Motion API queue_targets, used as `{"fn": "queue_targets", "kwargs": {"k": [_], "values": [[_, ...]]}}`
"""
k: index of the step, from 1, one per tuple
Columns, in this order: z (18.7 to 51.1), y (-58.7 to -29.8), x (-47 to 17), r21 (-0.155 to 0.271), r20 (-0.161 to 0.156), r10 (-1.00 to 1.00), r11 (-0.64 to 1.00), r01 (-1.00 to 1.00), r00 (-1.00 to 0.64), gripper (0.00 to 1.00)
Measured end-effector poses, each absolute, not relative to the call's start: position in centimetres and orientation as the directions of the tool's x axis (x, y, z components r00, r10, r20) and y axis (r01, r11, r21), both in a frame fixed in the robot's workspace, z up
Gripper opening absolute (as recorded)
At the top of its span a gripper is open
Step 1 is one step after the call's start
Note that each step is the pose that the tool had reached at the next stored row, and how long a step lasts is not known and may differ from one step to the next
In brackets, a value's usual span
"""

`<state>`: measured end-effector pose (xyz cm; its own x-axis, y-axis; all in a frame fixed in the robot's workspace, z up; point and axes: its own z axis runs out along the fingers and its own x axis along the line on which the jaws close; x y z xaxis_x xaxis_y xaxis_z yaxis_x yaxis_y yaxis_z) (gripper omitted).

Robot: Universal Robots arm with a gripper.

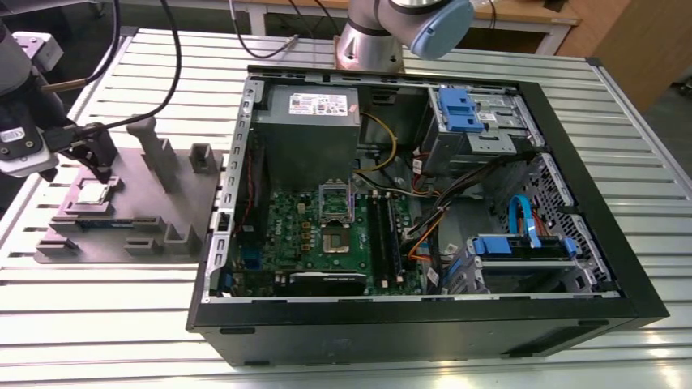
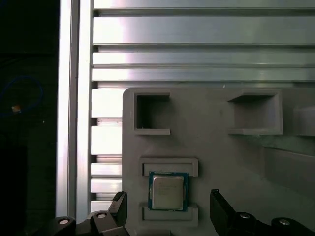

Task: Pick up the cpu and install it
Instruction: 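Pick up the cpu and move it towards the insertion slot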

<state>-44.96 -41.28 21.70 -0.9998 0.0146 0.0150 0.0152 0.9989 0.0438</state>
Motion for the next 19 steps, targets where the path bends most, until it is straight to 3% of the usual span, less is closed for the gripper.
{"fn": "queue_targets", "kwargs": {"k": [19], "values": [[19.8, -41.3, -45.0, 0.044, 0.011, 0.015, 0.999, 0.015, -1.0, 0.77]]}}
